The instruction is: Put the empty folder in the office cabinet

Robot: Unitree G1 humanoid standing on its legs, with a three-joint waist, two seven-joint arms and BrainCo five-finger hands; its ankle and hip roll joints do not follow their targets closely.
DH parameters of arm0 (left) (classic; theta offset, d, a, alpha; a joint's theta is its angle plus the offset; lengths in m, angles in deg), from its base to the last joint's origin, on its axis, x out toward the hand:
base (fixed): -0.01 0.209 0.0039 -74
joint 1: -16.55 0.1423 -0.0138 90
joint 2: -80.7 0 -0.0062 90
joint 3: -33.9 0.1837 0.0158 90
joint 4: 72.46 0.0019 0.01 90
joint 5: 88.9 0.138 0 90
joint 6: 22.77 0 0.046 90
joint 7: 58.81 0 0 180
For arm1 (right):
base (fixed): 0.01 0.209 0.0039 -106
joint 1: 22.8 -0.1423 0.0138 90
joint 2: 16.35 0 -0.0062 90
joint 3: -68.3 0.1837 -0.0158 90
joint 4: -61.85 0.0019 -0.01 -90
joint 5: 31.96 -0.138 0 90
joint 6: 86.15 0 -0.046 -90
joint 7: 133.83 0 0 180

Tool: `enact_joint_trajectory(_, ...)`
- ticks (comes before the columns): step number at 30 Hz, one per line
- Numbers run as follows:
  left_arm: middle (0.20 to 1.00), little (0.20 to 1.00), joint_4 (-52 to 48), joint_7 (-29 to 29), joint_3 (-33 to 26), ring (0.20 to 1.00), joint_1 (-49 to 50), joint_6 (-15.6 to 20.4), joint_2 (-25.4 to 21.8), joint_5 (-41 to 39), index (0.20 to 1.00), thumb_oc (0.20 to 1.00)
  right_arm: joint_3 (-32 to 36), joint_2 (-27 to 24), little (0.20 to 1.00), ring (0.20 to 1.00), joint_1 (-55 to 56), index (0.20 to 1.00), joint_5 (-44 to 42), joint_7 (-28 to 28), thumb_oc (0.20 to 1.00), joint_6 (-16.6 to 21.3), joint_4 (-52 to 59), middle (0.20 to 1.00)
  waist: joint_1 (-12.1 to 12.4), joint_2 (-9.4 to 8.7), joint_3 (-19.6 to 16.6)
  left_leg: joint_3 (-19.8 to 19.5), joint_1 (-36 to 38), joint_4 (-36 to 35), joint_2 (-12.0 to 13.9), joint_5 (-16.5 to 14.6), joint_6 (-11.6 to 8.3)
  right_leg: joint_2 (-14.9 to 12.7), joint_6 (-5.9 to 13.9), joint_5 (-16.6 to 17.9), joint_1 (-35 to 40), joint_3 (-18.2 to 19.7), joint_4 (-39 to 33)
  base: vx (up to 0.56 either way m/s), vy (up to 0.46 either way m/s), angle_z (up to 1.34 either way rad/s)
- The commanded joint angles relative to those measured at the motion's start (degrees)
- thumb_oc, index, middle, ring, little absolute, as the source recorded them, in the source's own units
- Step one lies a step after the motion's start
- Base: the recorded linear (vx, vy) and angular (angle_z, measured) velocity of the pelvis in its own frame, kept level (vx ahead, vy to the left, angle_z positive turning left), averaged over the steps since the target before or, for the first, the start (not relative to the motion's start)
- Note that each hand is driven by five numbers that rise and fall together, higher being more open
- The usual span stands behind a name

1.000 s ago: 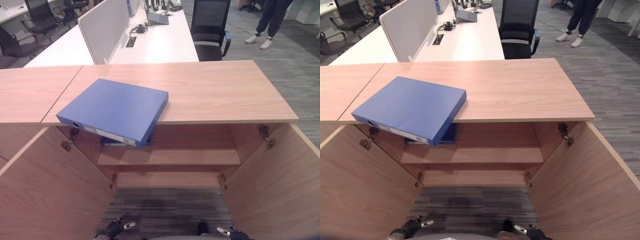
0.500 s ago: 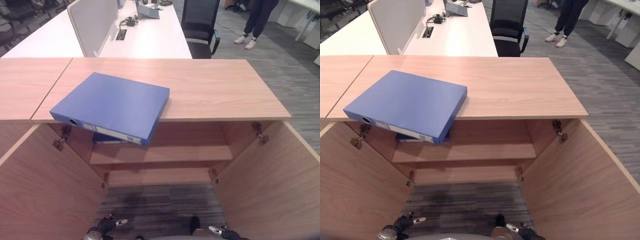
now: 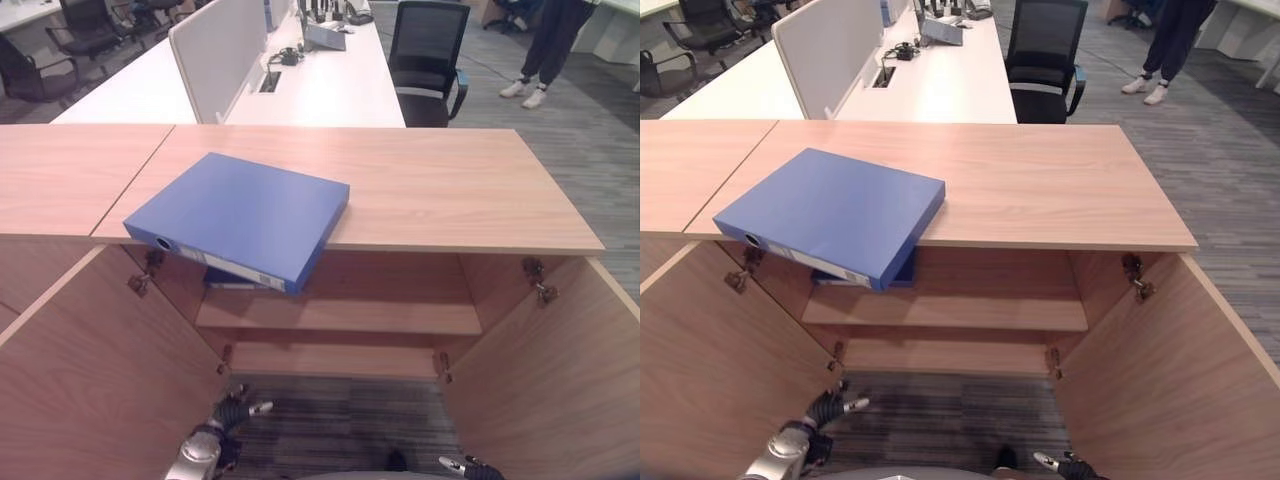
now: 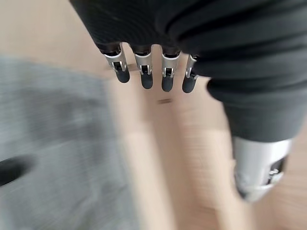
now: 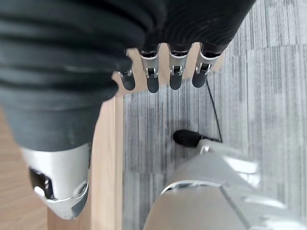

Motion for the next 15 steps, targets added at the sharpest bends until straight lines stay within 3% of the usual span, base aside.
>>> enact_joint_trajectory(1,1.000,1.000,-2.27,-3.37,-4.27,1.000,-1.19,2.67,-2.78,7.85,1.000,1.000,0.87,0.54,1.000,1.000,-2.36,1.000,2.05,1.01,1.000,1.36,-0.89,1.000,0.78,-0.99,2.02,-2.92,-4.08,0.70,-1.98,0.62,0.71,-0.01,2.55,-9.67,5.88,2.12,2.74,0.01,-0.088,0.15)
enact_joint_trajectory(9,1.000,1.000,-10.78,-17.26,-10.17,1.000,6.65,3.68,-5.42,26.78,1.000,1.000,0.32,3.10,1.000,1.000,1.03,1.000,3.33,2.79,1.000,2.30,0.40,1.000,2.78,-2.07,1.17,-4.33,-3.73,0.70,-1.67,0.08,0.19,0.59,2.30,-10.44,7.80,1.02,1.51,0.02,-0.051,0.10)
enact_joint_trajectory(15,1.000,1.000,-12.84,-19.70,-14.45,1.000,11.36,4.04,-3.13,25.89,1.000,1.000,0.46,2.93,1.000,1.000,0.62,1.000,1.58,3.31,1.000,2.09,-0.57,1.000,4.04,-2.14,0.96,-5.54,-4.17,0.70,-1.49,0.42,0.02,0.93,1.85,-10.63,8.12,-0.13,1.37,-0.02,-0.032,0.13)
